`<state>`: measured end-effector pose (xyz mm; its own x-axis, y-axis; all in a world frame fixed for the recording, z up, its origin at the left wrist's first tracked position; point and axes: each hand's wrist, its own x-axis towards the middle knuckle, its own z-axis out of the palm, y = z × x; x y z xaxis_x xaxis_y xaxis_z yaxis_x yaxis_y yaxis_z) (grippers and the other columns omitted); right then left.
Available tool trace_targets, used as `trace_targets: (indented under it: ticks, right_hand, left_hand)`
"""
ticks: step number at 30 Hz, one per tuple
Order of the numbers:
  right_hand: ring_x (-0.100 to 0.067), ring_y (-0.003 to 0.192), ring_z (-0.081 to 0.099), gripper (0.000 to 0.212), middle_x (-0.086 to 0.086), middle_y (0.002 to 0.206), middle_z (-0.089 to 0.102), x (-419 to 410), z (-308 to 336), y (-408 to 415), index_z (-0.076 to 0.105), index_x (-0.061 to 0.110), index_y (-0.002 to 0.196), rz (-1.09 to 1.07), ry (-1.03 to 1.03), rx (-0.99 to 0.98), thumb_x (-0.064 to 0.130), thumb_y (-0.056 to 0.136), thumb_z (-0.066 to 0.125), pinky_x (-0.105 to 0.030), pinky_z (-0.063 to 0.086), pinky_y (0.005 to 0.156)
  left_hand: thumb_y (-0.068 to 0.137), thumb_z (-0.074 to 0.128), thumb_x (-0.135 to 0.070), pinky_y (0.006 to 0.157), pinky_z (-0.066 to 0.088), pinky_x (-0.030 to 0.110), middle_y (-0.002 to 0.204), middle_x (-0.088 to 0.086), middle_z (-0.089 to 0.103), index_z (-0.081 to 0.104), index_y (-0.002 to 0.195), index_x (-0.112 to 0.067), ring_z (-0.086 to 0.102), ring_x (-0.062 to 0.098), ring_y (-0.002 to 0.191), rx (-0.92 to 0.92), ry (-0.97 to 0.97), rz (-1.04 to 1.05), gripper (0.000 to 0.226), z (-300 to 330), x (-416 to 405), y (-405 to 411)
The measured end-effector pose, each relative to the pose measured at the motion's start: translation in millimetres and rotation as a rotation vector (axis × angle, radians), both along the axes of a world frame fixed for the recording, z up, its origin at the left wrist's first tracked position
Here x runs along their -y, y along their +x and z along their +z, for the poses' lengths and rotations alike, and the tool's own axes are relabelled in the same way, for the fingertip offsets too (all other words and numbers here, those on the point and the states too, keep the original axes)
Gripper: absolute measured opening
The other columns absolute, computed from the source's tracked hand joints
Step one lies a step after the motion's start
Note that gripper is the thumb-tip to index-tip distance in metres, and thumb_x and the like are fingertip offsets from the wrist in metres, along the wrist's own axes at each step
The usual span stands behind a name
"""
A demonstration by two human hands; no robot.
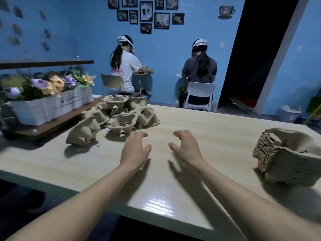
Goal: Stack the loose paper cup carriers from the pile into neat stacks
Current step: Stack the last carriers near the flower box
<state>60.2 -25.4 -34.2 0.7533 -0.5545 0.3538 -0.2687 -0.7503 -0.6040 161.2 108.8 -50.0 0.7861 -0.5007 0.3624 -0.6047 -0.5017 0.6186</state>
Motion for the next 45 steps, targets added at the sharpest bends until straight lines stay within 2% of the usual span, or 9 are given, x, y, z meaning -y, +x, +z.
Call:
trace_targets:
  ticks: [7,15,19,25,28,31,37,42,45]
  right_hand:
    - [-0.026,0.119,0.046,0.042,-0.011,0.125,0.051,-4,-22,53,0.055,0.010,0.124,0.033,-0.014,-0.049,0.020,0.084,0.060,-0.035,0.039,0.101]
    - [-0.021,0.114,0.048,0.044,-0.006,0.123,0.054,4,-37,68,0.052,0.010,0.127,0.075,-0.061,-0.061,0.026,0.087,0.058,-0.031,0.040,0.097]
    - [-0.018,0.110,0.049,0.043,-0.003,0.120,0.055,4,-38,67,0.052,0.011,0.127,0.082,-0.050,-0.048,0.027,0.087,0.058,-0.031,0.042,0.096]
    - [-0.016,0.106,0.053,0.039,-0.001,0.115,0.056,6,-39,67,0.054,0.012,0.123,0.084,0.001,-0.006,0.028,0.088,0.060,-0.032,0.045,0.092]
    - [-0.016,0.102,0.054,0.037,-0.001,0.111,0.057,7,-39,67,0.056,0.013,0.119,0.083,0.055,0.031,0.035,0.089,0.058,-0.034,0.048,0.089]
    - [-0.015,0.097,0.056,0.035,-0.001,0.106,0.060,6,-35,65,0.060,0.012,0.114,0.085,0.104,0.074,0.038,0.092,0.055,-0.030,0.046,0.083]
    - [-0.021,0.084,0.065,0.024,0.001,0.086,0.068,2,-30,59,0.062,0.023,0.087,0.132,0.334,0.178,0.045,0.089,0.055,-0.047,0.053,0.080]
    - [-0.017,0.072,0.062,0.018,0.004,0.069,0.065,0,-25,50,0.064,0.017,0.076,0.173,0.407,0.230,0.028,0.090,0.060,-0.044,0.054,0.077]
    - [-0.017,0.064,0.058,0.022,0.002,0.062,0.062,1,-24,46,0.062,0.017,0.067,0.205,0.454,0.261,0.015,0.089,0.061,-0.042,0.051,0.071]
  left_hand:
    - [0.082,0.063,-0.016,0.102,0.032,0.037,0.128,0.003,0.042,0.051,0.121,-0.018,0.036,0.025,0.122,0.172,0.031,0.173,0.041,-6,-10,45]
    - [0.086,0.060,-0.020,0.109,0.024,0.038,0.137,0.003,0.040,0.043,0.131,-0.021,0.031,0.022,0.129,0.223,0.077,0.263,0.048,-15,-7,79]
    - [0.086,0.059,-0.020,0.107,0.024,0.039,0.129,0.003,0.047,0.051,0.125,-0.022,0.037,0.024,0.123,0.235,0.084,0.294,0.040,-17,-4,85]
    - [0.088,0.061,-0.022,0.092,0.025,0.030,0.106,-0.002,0.058,0.064,0.104,-0.021,0.047,0.021,0.106,0.323,0.060,0.184,0.016,-18,-9,80]
    - [0.087,0.063,-0.022,0.081,0.023,0.026,0.099,-0.002,0.059,0.067,0.099,-0.020,0.050,0.022,0.099,0.352,0.028,0.091,0.012,-18,-10,71]
    - [0.086,0.065,-0.023,0.077,0.024,0.026,0.094,-0.005,0.059,0.068,0.096,-0.022,0.050,0.019,0.096,0.350,-0.001,0.008,0.011,-17,-14,55]
    - [0.084,0.067,-0.024,0.076,0.027,0.027,0.094,-0.007,0.060,0.068,0.093,-0.022,0.050,0.015,0.093,0.384,-0.009,-0.126,0.009,-19,-20,23]
    - [0.078,0.069,-0.025,0.075,0.036,0.031,0.089,-0.006,0.061,0.067,0.090,-0.020,0.051,0.015,0.087,0.434,-0.002,-0.202,0.013,-20,-20,19]
    - [0.081,0.058,-0.043,0.079,0.033,0.028,0.089,-0.007,0.060,0.066,0.089,-0.021,0.048,0.011,0.088,0.470,0.045,-0.221,0.025,-21,-19,21]
